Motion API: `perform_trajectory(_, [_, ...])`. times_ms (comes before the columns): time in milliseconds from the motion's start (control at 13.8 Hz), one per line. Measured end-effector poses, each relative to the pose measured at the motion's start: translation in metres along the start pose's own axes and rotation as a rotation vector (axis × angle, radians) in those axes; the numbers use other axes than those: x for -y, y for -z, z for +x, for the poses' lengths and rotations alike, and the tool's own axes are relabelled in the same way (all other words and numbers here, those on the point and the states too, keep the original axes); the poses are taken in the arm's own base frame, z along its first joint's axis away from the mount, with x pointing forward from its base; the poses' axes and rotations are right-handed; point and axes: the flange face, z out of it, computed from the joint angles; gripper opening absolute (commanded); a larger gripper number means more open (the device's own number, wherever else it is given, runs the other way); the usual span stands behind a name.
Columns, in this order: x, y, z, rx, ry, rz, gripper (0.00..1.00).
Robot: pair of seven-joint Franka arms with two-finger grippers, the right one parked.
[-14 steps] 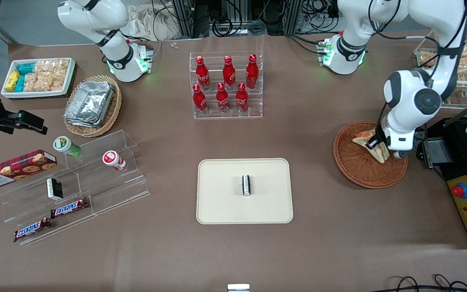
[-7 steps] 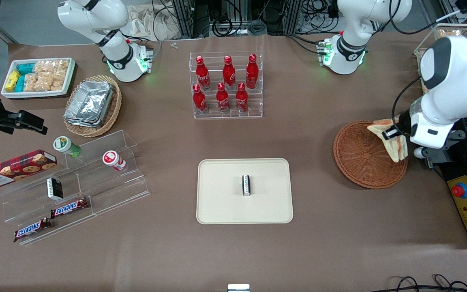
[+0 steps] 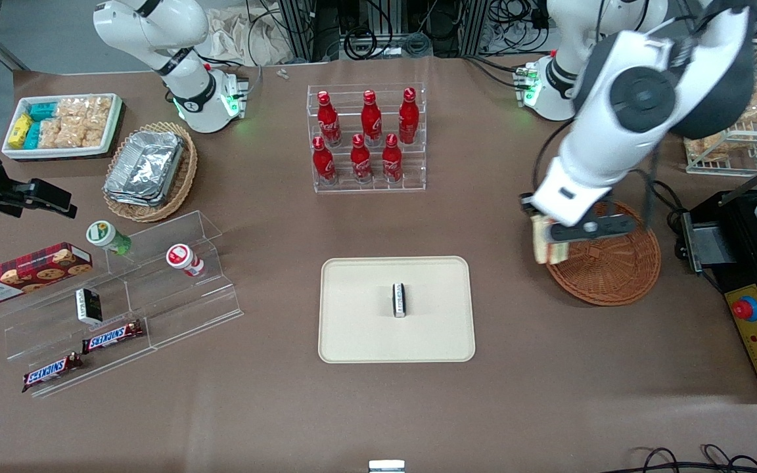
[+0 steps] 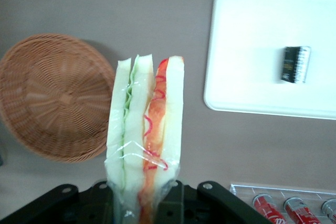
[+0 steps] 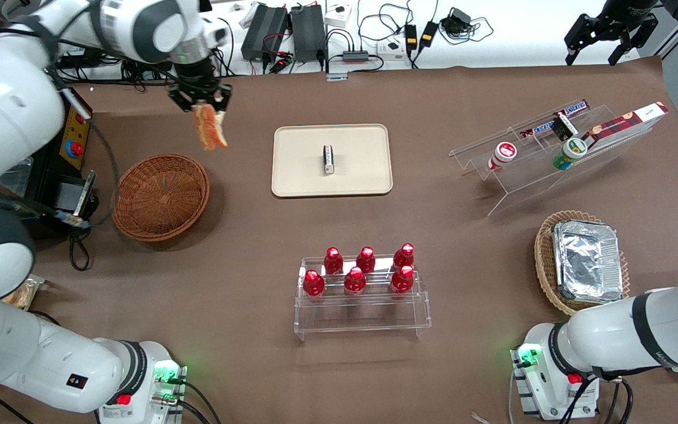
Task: Place sandwich from basket to tray
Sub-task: 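Carry the sandwich over the cream tray and lower it beside the black packet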
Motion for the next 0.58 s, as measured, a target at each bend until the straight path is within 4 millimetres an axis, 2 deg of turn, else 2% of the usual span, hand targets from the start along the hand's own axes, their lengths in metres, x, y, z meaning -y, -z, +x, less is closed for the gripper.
perform_trajectory(145, [-0.04,-0.035,0.02,0.031,-0.047,-0.004,0.0])
perform_trajectory(291, [-0.069,-0.079,0.046,0.034,-0.032,-0.029,0.0])
perform_trajectory(436, [-0.088,-0.12,0.066,0.016,-0.001,-0.049,0.0])
perform_trajectory(582, [-0.096,-0.158,0.08,-0.004,0.003,-0.044,0.0])
